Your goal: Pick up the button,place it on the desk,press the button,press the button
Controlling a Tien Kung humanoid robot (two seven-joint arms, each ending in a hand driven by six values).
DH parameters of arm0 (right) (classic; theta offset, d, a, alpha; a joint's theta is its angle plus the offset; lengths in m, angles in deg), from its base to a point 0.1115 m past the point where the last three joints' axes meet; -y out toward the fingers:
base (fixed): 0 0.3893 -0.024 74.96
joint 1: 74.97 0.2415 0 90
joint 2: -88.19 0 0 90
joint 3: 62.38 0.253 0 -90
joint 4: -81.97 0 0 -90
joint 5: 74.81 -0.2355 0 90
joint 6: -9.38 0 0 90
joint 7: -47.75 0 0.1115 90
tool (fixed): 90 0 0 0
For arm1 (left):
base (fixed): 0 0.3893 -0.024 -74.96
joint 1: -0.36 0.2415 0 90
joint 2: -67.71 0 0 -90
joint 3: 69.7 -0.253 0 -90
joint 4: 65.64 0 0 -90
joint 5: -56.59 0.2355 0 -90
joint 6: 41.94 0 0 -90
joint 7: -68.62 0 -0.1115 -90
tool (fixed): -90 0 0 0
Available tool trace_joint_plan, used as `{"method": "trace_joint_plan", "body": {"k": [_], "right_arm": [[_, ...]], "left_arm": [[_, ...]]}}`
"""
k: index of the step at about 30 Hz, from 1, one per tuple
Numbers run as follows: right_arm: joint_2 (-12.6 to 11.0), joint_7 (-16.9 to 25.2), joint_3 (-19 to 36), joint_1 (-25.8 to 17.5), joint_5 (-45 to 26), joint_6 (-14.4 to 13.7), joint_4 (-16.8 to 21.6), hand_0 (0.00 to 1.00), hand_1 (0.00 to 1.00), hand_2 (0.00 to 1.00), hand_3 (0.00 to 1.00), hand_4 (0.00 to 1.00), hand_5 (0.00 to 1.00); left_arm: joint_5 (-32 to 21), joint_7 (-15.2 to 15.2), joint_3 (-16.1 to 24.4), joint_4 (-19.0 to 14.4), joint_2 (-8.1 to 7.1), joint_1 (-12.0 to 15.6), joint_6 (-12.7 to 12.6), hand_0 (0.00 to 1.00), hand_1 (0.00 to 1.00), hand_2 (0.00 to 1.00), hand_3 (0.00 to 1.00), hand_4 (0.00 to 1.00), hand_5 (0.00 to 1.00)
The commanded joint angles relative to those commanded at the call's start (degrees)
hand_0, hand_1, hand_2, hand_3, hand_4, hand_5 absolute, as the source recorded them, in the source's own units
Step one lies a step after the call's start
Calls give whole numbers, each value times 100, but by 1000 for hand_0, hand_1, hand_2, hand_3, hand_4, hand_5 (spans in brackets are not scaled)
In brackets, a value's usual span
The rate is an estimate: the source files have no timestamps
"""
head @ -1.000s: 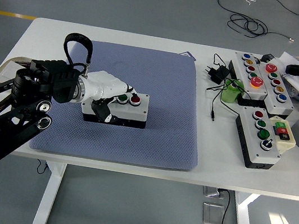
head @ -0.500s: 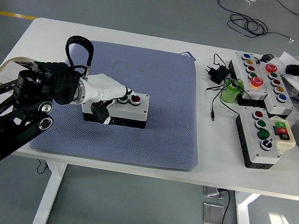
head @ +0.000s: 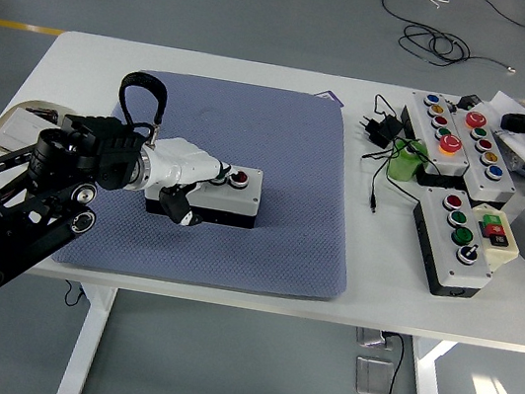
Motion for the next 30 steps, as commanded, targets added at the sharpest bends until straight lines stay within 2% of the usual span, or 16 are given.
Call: {"method": "trace_joint_plan", "body": {"k": [3,9,10,11,16,17,20,22,23,25,28,29,30], "right_arm": [[0,-3,2,-5,7,-1,0,787,797,817,751,412,479],[0,-5,5,-27,13,-3,0,787,797,817,751,412,479],[-1,-6,8,-35,18,-5,0,787,797,817,751,412,479],[-1,-8,13,-38,26,-5,0,787,797,817,751,412,479],[3,-15,23,-50,46,-9,0,787,797,817,751,412,479],[5,-15,21,-57,40,-12,0,787,797,817,751,412,479],[7,-20,19,-69,50,-10,0,787,797,817,751,412,479],[8,-30,35,-69,101,-5,0,787,797,817,751,412,479],[8,-28,31,-70,99,-4,0,787,797,817,751,412,479],[9,-27,28,-72,94,-5,0,787,797,817,751,412,479],[9,-23,38,-56,106,-5,0,787,797,817,751,412,479],[8,-17,36,-52,90,-6,0,787,797,817,751,412,479],[7,-13,35,-48,82,-6,0,787,797,817,751,412,479]], "left_arm": [[2,-13,35,-28,-4,11,-39,14,111,116,911,698,188],[40,-27,262,-216,-13,78,-360,14,112,116,914,697,192],[17,-7,353,-292,-15,106,-477,14,112,116,914,697,192],[-10,8,408,-335,-16,124,-590,2,79,123,926,784,319],[-262,29,640,-448,-12,215,-919,2,79,123,926,784,319],[-315,34,717,-472,-14,259,-1014,5,96,168,977,864,583],[-580,126,842,-466,-27,345,-1413,5,96,168,977,864,583],[-895,128,968,-418,-30,433,-1845,5,96,168,977,864,583],[-1044,131,1024,-397,-28,469,-2065,156,346,381,998,912,857],[-1271,126,1086,-374,-26,514,-2392,156,346,381,998,912,857],[-1968,13,1235,-289,-26,650,-3093,156,346,381,998,912,857],[-2229,-51,1286,-253,-21,696,-3346,663,757,834,998,892,974],[-2452,-102,1324,-228,-16,728,-3569,663,757,834,998,892,974]]}}
